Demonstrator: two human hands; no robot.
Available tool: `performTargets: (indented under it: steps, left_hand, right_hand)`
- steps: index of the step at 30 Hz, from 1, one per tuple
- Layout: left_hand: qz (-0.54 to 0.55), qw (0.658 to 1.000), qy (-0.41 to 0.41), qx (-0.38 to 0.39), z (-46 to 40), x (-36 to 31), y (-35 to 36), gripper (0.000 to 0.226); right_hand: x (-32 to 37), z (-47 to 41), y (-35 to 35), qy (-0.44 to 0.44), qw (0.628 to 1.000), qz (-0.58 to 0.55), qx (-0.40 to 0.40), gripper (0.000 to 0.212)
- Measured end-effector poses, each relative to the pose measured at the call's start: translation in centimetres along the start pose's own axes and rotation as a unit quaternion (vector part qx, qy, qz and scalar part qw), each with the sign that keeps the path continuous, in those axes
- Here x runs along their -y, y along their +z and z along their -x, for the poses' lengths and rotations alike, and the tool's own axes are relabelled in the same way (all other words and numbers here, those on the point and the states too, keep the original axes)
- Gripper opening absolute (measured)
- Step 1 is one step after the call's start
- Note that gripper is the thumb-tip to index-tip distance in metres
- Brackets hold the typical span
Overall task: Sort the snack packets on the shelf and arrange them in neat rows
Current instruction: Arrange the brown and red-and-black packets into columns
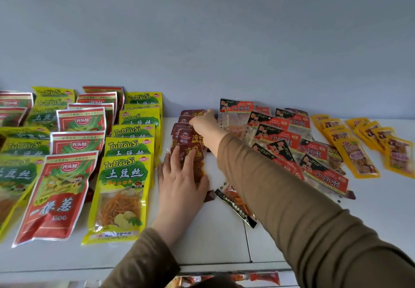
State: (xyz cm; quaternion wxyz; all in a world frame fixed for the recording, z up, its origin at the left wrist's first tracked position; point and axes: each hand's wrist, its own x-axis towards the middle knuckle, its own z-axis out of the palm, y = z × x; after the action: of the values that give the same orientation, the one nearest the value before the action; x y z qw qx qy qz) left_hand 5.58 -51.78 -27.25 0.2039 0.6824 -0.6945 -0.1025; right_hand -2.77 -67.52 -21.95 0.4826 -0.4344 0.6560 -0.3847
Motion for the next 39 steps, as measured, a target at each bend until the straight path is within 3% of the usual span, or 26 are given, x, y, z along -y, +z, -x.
performTargets:
  steps: [3,7,10,13,15,21,28,33,36,39]
  left_hand:
    - [0.020,1.000,-0.005,-0.022,0.2,0.0,-0.3,0.065]
    - [0.047,0.998,-0.013,-0.041,0.3,0.0,-0.3,0.062]
    - [0.049,0.998,-0.021,-0.037,0.2,0.0,-0.3,0.072]
    - [0.021,0.999,-0.010,-0.027,0.0,0.2,-0.3,0.080]
    - [-0.002,1.000,-0.013,-0.023,-0.1,0.3,-0.3,0.076]
    - [-0.013,0.999,-0.029,-0.040,-0.4,0.4,-0.4,0.065]
    - [-0.025,0.999,-0.004,-0.029,-0.4,0.8,-0.5,0.066]
    - [-0.091,0.994,0.056,-0.027,0.6,0.6,-1.3,0.062]
    - [-0.072,0.993,0.087,-0.016,2.5,0.4,-2.0,0.060]
    - [-0.088,0.990,0.103,0.033,4.3,0.8,-2.0,0.060]
  right_hand:
    - [0.2,-0.2,-0.3,0.033,0.999,-0.033,0.015,0.072]
    - [-0.4,-0.3,-0.6,0.031,0.996,-0.058,0.068,0.027]
    - [-0.8,-0.5,-0.3,-0.018,0.992,-0.099,0.070,0.019]
    - [-0.1,-0.9,0.3,-0.115,0.990,-0.064,0.049,0.012]
    - [0.3,-1.2,0.3,-0.131,0.990,-0.034,0.050,0.018]
    - [0.3,-1.5,-0.9,-0.019,0.991,-0.020,0.128,0.041]
    - [-1.1,-1.0,-1.3,-0.058,0.990,0.040,0.121,0.068]
    - [-1.0,-0.8,-1.0,-0.060,0.991,0.065,0.103,0.057]
    - [-0.9,-0.8,-1.7,-0.032,0.992,0.062,0.104,0.045]
    - [-1.2,-0.7,-2.3,-0.020,0.994,0.054,0.096,0.053]
